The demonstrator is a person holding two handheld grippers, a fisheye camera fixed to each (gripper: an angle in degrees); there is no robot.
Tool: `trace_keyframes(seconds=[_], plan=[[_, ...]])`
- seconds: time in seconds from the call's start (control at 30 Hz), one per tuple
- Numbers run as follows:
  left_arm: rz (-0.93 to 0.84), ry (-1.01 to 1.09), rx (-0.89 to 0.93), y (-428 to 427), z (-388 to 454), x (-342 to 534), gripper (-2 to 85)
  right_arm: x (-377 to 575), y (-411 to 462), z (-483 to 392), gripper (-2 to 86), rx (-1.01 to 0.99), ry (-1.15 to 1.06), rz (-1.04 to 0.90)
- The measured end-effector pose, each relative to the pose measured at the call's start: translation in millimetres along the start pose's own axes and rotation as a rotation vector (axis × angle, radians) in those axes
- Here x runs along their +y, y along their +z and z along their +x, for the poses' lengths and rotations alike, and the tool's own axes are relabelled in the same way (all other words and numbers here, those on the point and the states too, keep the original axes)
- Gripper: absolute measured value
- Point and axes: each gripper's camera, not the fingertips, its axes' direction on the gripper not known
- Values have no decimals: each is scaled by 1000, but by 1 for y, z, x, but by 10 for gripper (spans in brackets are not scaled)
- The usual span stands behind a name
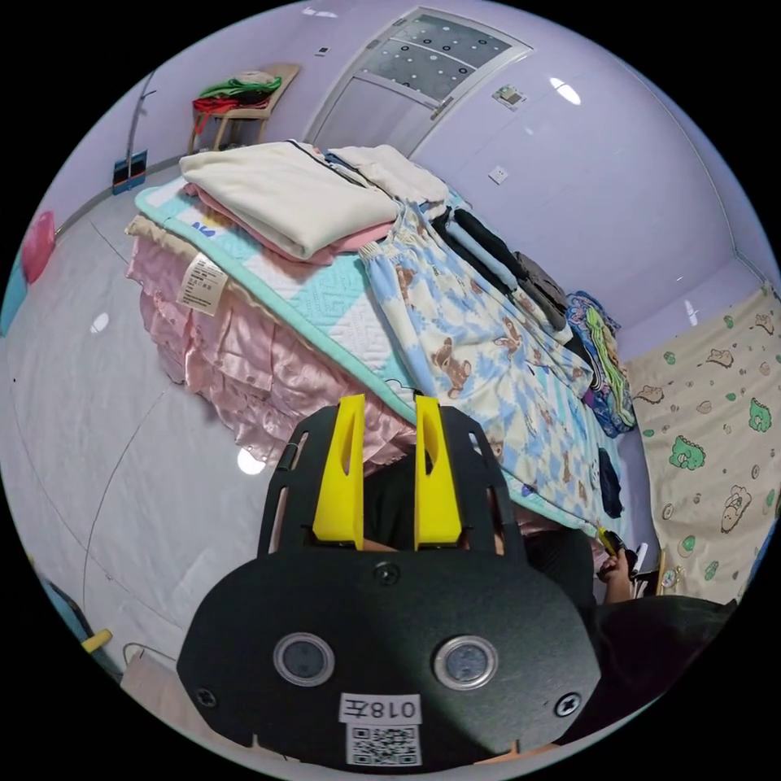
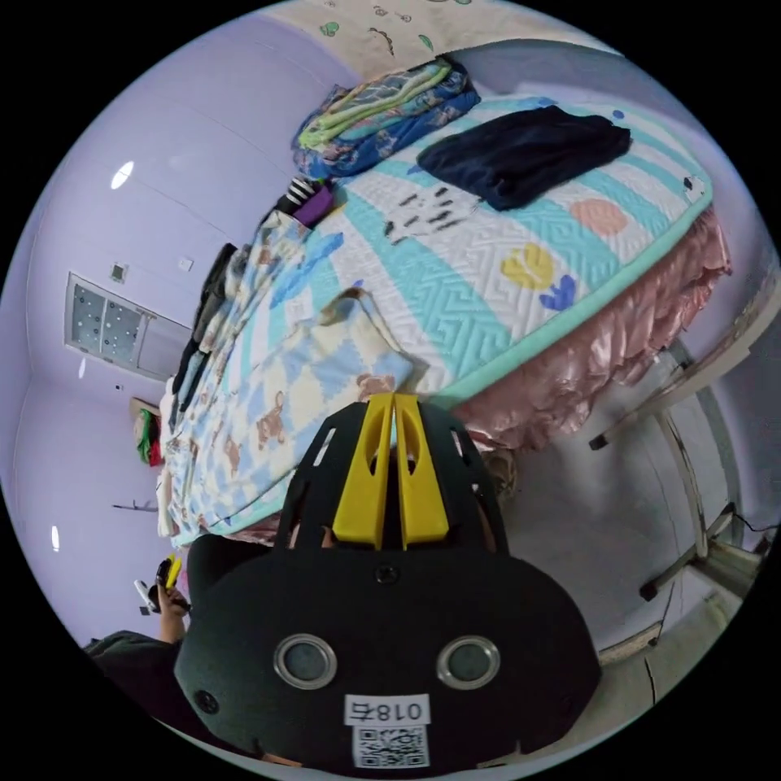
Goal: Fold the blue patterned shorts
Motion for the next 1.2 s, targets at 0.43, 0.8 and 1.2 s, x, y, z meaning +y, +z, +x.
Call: trace_keyframes(seconds=[0.43, 0.8, 1.2], plan=[[7, -80, -27, -41, 12, 30, 90, 19, 44, -115, 83, 340, -851, 153], [48, -72, -92, -83, 36, 31, 89, -54, 112, -106, 12, 524, -745, 21], [9, -88, -29, -59, 23, 35, 89, -36, 112, -89, 95, 260, -744, -8]])
